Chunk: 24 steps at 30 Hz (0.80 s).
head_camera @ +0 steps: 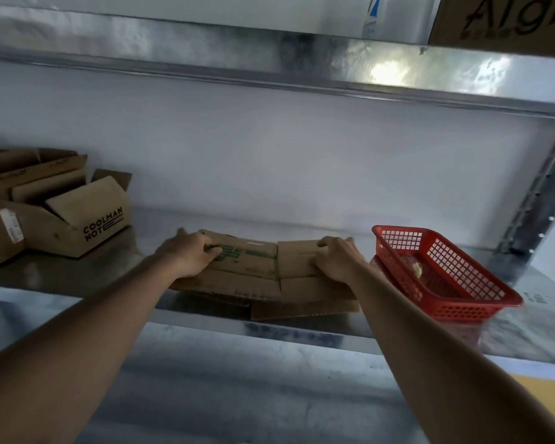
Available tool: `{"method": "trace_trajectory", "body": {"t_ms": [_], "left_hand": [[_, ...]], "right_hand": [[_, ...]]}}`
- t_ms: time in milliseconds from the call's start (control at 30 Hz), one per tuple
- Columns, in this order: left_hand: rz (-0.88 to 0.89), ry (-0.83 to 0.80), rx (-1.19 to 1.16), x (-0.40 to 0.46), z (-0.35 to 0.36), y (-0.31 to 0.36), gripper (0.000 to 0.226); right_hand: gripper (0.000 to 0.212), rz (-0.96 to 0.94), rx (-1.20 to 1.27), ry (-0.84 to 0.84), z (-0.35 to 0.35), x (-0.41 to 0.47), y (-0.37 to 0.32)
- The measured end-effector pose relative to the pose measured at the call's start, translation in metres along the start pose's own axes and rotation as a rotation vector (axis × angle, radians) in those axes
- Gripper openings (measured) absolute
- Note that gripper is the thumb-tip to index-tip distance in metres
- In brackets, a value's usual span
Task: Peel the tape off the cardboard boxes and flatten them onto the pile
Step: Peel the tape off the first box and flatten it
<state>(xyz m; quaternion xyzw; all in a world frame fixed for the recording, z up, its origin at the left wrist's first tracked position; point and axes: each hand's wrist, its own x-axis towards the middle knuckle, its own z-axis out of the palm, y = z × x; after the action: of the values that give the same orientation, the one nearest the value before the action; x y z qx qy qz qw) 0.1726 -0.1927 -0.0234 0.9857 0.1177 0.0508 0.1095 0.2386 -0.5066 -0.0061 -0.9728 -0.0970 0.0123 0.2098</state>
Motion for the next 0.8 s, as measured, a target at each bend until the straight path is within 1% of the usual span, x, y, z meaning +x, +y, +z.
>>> {"method": "trace_trajectory", "body": {"t_ms": [67, 133, 233, 300, 367, 433, 467, 533, 567, 633, 733, 800], "left_hand": [[0.005, -0.026, 0.045, 0.000, 0.006, 0.000, 0.055], [0.001, -0.009, 0.093, -0.002, 0.012, 0.001, 0.055], [0.017, -0.014, 0.204, -0.005, 0.020, 0.006, 0.057], [0.046, -0.035, 0.287, -0.005, 0.024, 0.010, 0.059], [0.123, -0.028, 0.310, -0.005, 0.029, 0.013, 0.059], [0.234, -0.038, 0.229, -0.006, 0.036, 0.015, 0.059], [0.275, -0.059, 0.184, -0.006, 0.041, 0.014, 0.061], [0.298, -0.120, 0.141, -0.008, 0.048, 0.012, 0.072], [0.296, -0.141, 0.137, -0.008, 0.051, 0.010, 0.079], [0.304, -0.154, 0.134, -0.009, 0.054, 0.006, 0.089], [0.334, -0.152, 0.118, -0.008, 0.051, -0.001, 0.096], [0.350, -0.144, 0.118, -0.009, 0.050, -0.005, 0.100]], "right_hand": [[0.048, -0.014, -0.063, -0.021, 0.005, 0.000, 0.002], [0.048, -0.019, -0.097, -0.009, 0.011, -0.002, 0.005], [0.045, -0.034, -0.231, 0.019, 0.023, -0.002, 0.010], [0.037, -0.073, -0.199, 0.052, 0.030, 0.001, 0.008], [0.031, -0.172, -0.126, 0.026, 0.038, 0.003, 0.003], [0.042, -0.283, -0.174, -0.070, 0.048, 0.002, -0.002], [0.050, -0.301, -0.208, -0.112, 0.054, 0.000, -0.002], [0.068, -0.281, -0.271, -0.147, 0.064, -0.002, 0.000], [0.074, -0.272, -0.300, -0.144, 0.068, -0.002, 0.001], [0.075, -0.269, -0.317, -0.135, 0.071, -0.001, 0.002], [0.066, -0.278, -0.247, -0.091, 0.067, -0.003, 0.007], [0.066, -0.248, -0.255, -0.089, 0.066, -0.002, 0.013]]}}
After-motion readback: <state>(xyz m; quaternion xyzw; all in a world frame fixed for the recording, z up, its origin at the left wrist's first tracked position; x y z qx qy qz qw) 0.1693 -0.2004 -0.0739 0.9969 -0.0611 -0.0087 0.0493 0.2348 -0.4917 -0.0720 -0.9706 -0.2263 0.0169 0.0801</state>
